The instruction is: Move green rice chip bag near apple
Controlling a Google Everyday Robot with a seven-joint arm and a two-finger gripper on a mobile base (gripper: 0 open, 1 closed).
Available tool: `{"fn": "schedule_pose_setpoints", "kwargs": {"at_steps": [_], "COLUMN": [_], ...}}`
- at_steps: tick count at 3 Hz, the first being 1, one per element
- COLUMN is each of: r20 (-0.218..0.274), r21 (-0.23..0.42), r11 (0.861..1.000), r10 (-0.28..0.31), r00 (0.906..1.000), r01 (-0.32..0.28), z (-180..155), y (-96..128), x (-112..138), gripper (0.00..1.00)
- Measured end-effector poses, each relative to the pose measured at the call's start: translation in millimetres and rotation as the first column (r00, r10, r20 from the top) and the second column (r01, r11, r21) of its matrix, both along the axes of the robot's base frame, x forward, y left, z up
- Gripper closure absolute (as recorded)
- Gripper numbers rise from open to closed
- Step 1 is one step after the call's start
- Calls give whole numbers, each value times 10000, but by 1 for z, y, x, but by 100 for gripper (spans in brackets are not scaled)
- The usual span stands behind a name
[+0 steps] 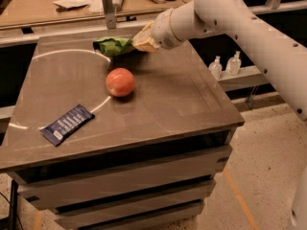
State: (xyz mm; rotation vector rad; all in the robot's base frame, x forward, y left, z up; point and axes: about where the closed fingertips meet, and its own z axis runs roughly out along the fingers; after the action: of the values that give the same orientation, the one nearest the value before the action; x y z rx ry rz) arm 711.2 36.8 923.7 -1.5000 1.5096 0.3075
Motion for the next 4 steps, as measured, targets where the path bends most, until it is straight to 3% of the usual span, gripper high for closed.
{"fn": "schedule_pose_setpoints", "kwargs": {"at_steps": [3, 4], "r20": [-516, -583], "r21": [94, 110], "r11": [9973, 9968], "r10": [-726, -786], "r00": [9960, 9952], "r01": [732, 794], "z": [-12, -14], "y": [-39, -42], "x": [-5, -6], "gripper": [100, 100]}}
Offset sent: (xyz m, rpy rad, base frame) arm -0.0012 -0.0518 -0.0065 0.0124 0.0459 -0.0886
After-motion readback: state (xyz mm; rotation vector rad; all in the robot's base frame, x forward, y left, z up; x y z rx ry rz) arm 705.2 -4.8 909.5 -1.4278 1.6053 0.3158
